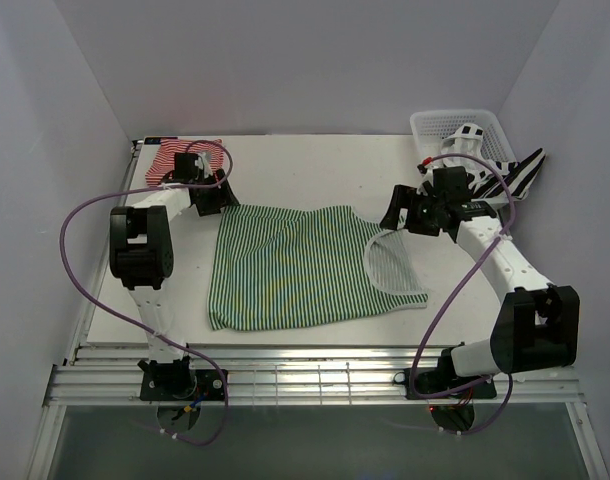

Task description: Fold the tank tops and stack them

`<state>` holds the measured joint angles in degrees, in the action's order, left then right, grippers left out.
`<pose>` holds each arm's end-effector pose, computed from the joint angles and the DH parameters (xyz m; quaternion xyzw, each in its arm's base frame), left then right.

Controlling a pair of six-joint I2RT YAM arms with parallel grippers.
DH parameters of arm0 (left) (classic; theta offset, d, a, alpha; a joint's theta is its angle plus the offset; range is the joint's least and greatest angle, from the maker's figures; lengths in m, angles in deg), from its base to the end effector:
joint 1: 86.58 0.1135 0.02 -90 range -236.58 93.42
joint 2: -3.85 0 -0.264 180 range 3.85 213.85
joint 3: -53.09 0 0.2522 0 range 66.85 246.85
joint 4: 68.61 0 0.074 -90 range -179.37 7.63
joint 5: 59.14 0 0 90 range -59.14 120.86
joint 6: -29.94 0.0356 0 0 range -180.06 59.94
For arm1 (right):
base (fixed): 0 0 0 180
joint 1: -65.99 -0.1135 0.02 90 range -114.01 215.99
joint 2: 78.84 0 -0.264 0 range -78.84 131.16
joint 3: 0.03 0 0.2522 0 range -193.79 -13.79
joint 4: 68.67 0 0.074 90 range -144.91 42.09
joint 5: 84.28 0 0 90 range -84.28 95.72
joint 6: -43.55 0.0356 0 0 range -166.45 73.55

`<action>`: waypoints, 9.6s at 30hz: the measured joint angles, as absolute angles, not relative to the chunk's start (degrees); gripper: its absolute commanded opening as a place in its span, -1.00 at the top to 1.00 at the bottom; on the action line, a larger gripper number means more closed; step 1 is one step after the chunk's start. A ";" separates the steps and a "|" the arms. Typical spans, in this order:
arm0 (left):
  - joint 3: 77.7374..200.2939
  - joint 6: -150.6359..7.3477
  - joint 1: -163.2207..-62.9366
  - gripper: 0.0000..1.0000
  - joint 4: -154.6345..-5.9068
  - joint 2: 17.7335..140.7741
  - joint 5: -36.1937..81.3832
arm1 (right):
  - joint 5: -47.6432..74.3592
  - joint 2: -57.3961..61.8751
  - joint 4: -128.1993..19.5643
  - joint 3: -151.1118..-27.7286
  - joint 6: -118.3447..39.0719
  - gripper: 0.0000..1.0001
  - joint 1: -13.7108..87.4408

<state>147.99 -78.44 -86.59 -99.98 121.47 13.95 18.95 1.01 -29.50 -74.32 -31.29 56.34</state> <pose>0.4384 -0.0104 0.1625 -0.1055 0.9361 -0.1868 0.2787 0.2960 0.0586 0.2725 -0.0002 0.9179 0.1860 0.3505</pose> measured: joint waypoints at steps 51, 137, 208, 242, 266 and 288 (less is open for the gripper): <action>153.61 -75.53 -83.55 1.00 -115.70 113.97 9.27 | 0.79 30.30 -29.72 -94.43 -32.25 -0.98 53.98; 144.76 -88.97 -75.38 -0.96 -98.62 100.97 1.19 | 14.16 4.93 -38.47 -82.34 -40.45 -0.80 55.27; 115.80 -98.15 -102.61 -0.96 -106.82 88.73 24.35 | 24.55 -8.45 -44.35 -47.96 -27.64 -0.80 43.80; 109.04 -108.84 -102.61 -0.96 -118.73 71.92 41.12 | 24.07 5.30 -45.96 -62.76 -32.17 -0.80 43.23; 109.00 -112.68 -102.44 -0.96 -120.48 72.84 44.96 | 21.51 0.64 -44.39 -51.94 -31.51 -0.82 40.93; 108.80 -113.08 -101.58 -0.96 -118.32 75.99 45.31 | 18.69 12.18 -43.19 -69.01 -32.34 -0.87 40.67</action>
<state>108.80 -113.08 -101.58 -118.32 75.99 45.31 18.69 12.18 -43.19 -69.01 -32.34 40.67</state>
